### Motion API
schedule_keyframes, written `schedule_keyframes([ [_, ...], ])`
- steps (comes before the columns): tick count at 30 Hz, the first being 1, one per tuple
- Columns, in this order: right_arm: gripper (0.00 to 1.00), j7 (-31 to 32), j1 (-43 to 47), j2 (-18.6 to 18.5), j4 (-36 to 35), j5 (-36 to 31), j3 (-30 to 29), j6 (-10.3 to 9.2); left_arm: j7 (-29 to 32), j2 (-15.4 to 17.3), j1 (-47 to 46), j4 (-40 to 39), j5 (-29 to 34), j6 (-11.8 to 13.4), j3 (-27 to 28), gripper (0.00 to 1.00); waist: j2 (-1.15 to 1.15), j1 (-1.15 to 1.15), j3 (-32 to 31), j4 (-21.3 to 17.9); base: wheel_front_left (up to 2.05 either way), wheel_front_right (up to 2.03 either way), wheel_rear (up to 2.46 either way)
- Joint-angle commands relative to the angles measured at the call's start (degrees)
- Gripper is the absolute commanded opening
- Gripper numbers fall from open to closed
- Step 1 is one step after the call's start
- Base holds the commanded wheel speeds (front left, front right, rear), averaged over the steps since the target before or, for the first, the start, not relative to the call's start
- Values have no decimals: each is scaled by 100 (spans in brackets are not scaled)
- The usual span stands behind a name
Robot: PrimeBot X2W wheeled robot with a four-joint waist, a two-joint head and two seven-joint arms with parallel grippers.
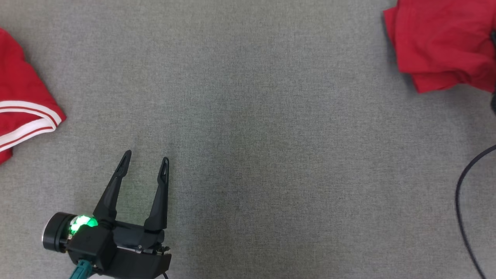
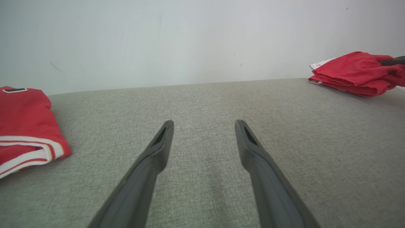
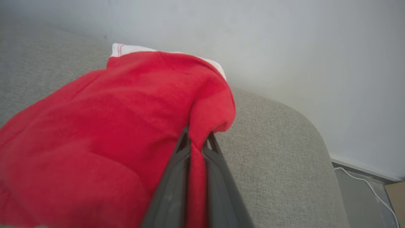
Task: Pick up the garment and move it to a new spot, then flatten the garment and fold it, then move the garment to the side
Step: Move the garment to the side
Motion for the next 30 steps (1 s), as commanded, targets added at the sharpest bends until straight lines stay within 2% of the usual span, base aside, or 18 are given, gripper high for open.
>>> schedule_keyframes([
  [1,0,33,-208,-151,0,65,121,-6,-8,49,-54,-89,41,-13,1,100,-1,-1,96,21,0,0,0],
  [5,0,134,-448,-441,-4,4,524,-6,-8,70,-31,-266,84,10,-21,100,-1,-1,128,38,0,0,0],
  [12,0,226,-799,-717,38,-151,931,-6,-8,128,15,-475,126,58,-30,100,-1,-1,188,2,0,0,0],
  [26,0,386,-1146,-770,294,-619,1084,-6,-8,231,62,-616,128,106,-56,100,-1,-1,310,9,0,0,0],
  [28,47,387,-1183,-757,371,-657,1088,-6,-8,248,68,-620,129,109,-56,100,-1,-1,317,4,0,0,0],
  [29,100,408,-1209,-742,432,-671,1090,-6,-8,251,70,-618,128,119,-60,100,-1,-1,318,1,0,0,0],
  [30,100,405,-1223,-720,463,-703,1090,-6,-8,248,68,-613,127,128,-67,100,-1,-1,315,-2,0,0,0],
])
